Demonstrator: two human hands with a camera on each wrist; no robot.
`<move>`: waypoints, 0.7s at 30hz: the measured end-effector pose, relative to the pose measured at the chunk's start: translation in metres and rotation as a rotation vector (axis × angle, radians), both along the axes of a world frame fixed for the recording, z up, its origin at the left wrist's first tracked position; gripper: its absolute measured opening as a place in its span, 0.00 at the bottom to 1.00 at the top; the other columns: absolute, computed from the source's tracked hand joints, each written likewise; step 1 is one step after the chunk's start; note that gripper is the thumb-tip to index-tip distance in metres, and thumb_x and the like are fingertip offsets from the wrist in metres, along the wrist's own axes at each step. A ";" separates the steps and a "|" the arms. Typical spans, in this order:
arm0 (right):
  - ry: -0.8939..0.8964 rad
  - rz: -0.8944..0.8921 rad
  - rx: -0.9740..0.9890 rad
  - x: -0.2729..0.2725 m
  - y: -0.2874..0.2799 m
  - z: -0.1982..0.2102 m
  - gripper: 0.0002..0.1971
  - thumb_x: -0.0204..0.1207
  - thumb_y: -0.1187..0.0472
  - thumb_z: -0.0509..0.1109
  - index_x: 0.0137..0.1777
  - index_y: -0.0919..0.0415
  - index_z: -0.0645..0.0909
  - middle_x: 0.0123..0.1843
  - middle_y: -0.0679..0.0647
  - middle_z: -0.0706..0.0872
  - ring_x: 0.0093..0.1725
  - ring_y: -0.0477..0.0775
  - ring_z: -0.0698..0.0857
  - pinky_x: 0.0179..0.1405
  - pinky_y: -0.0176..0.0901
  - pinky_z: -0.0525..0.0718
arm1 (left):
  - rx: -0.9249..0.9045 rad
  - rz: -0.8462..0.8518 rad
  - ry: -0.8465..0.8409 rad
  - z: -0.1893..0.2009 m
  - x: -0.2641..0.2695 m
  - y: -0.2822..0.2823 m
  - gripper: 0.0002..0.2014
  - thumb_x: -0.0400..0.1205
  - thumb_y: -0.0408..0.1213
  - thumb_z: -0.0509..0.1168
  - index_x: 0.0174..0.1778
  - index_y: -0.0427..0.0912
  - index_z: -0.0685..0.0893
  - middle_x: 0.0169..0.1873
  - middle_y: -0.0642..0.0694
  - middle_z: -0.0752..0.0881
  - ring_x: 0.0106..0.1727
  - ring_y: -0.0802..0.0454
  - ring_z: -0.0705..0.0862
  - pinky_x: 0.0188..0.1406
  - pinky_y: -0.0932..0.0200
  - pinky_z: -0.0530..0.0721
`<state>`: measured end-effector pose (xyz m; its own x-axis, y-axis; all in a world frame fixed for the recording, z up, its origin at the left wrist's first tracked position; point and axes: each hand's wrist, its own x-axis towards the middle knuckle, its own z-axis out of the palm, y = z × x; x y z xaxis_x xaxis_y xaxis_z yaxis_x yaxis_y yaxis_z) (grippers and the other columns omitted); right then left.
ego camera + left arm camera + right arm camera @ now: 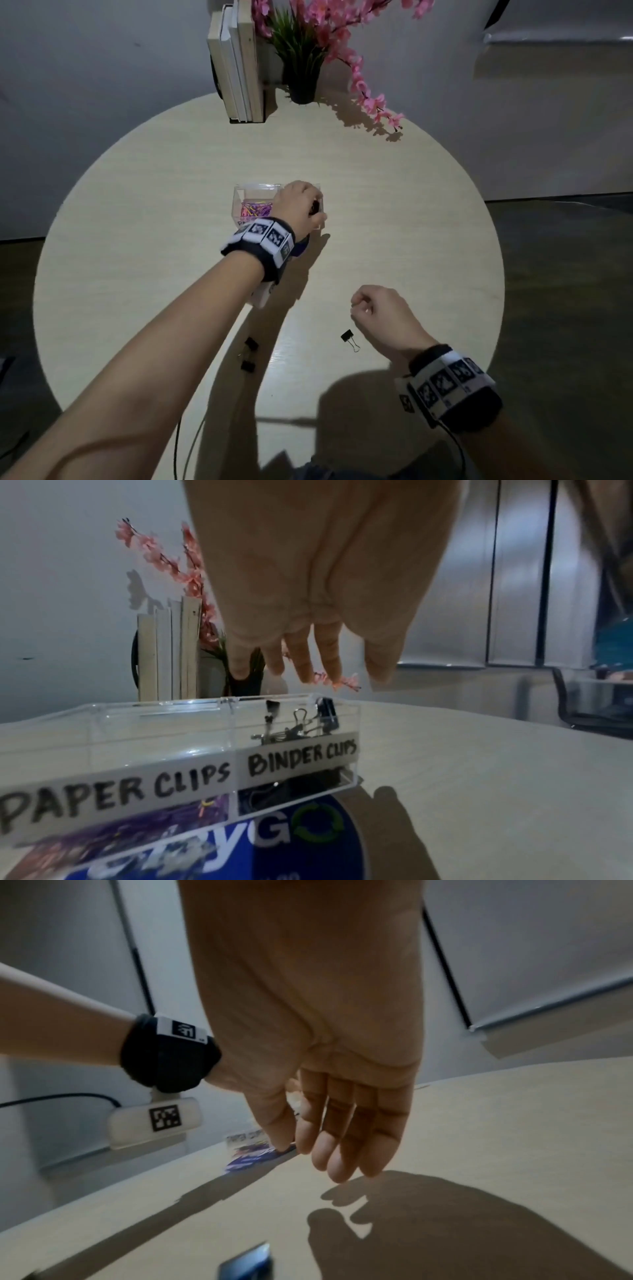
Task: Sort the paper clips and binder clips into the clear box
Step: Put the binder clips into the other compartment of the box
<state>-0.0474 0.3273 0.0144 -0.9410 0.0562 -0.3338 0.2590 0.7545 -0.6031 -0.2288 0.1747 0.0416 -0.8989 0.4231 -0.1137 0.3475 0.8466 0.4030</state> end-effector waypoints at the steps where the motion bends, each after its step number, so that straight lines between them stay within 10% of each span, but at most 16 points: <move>1: -0.011 0.051 0.049 0.004 -0.006 0.000 0.03 0.73 0.58 0.67 0.44 0.55 0.82 0.40 0.48 0.85 0.38 0.49 0.80 0.38 0.41 0.74 | 0.037 0.008 0.013 0.001 0.013 -0.007 0.18 0.78 0.43 0.65 0.62 0.42 0.79 0.65 0.40 0.79 0.69 0.40 0.73 0.71 0.44 0.70; 6: -0.066 0.219 0.240 0.026 -0.030 -0.010 0.12 0.76 0.54 0.68 0.54 0.60 0.77 0.50 0.53 0.80 0.48 0.58 0.80 0.41 0.45 0.72 | 0.063 0.101 -0.174 -0.010 0.106 -0.067 0.14 0.78 0.43 0.65 0.58 0.43 0.82 0.62 0.42 0.81 0.65 0.41 0.75 0.68 0.45 0.75; 12: 0.011 0.261 0.267 0.043 -0.043 -0.014 0.08 0.78 0.63 0.61 0.54 0.63 0.78 0.53 0.57 0.82 0.52 0.59 0.80 0.45 0.48 0.78 | -0.133 -0.030 -0.277 -0.046 0.195 -0.116 0.34 0.71 0.48 0.73 0.73 0.49 0.71 0.78 0.44 0.69 0.78 0.42 0.68 0.73 0.50 0.75; 15: 0.047 0.236 0.246 0.040 -0.045 -0.012 0.07 0.76 0.60 0.64 0.51 0.60 0.79 0.50 0.54 0.83 0.47 0.56 0.78 0.41 0.45 0.74 | -0.136 -0.032 -0.092 -0.057 0.212 -0.118 0.28 0.65 0.34 0.80 0.60 0.48 0.79 0.67 0.43 0.83 0.66 0.41 0.83 0.52 0.53 0.89; 21: 0.075 0.188 0.175 0.016 -0.047 -0.006 0.04 0.73 0.61 0.66 0.46 0.60 0.80 0.49 0.55 0.83 0.46 0.59 0.82 0.39 0.45 0.73 | 0.006 0.076 -0.140 -0.060 0.210 -0.114 0.12 0.79 0.30 0.65 0.57 0.43 0.86 0.64 0.47 0.82 0.65 0.46 0.79 0.60 0.54 0.81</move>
<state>-0.0310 0.2799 0.0085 -0.9621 -0.0718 -0.2630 0.0633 0.8795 -0.4717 -0.0188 0.0609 -0.0183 -0.9041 0.3551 -0.2376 0.2225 0.8661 0.4477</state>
